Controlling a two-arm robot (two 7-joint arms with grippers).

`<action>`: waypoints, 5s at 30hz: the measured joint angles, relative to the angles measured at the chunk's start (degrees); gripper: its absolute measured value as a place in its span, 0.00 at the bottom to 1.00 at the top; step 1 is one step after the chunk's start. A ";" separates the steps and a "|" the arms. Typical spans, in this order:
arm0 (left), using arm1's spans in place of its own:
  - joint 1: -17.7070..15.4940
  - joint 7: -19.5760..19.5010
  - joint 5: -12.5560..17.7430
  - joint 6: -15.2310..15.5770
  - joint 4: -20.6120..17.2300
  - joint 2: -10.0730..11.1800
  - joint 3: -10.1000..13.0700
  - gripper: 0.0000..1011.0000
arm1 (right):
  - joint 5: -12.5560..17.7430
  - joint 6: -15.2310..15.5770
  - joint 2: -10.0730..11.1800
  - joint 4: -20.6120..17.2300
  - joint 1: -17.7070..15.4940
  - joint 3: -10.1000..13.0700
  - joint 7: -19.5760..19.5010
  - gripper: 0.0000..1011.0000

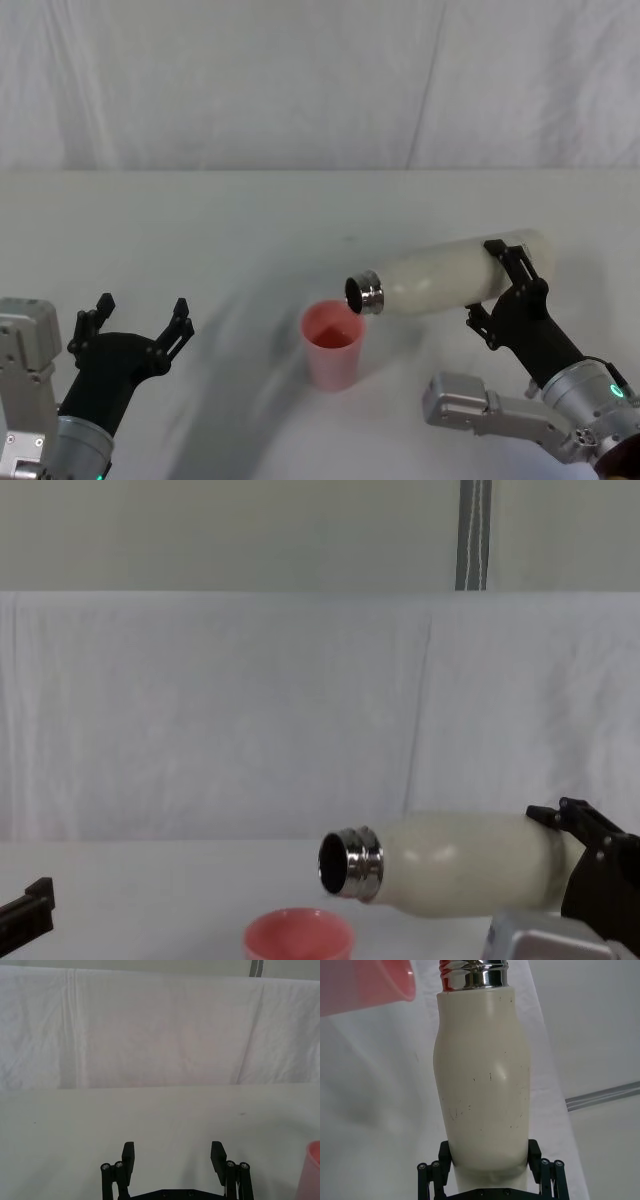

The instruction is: Grasp the thermos with one hand and pour water into the cup lid.

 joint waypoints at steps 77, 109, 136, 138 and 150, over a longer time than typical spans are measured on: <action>0.00 0.00 0.00 0.00 0.00 0.00 0.00 0.99 | 67.40 0.50 -10.86 -6.06 -8.43 20.67 22.96 0.94; 0.00 0.00 0.00 0.00 0.00 0.00 0.00 0.99 | 67.01 -0.09 -11.32 -1.98 -5.96 18.66 20.01 0.94; 0.00 0.00 0.00 0.00 0.00 0.00 0.00 0.99 | 65.58 -1.63 -13.76 1.10 -4.83 19.47 17.99 0.94; 0.00 0.00 0.00 0.00 0.00 0.00 0.00 0.99 | 65.46 -1.67 -13.76 1.26 -4.73 19.45 18.05 0.94; 0.00 0.00 0.00 0.00 0.00 0.00 0.00 0.99 | 64.97 -2.25 -14.33 2.61 -4.21 19.45 18.27 0.94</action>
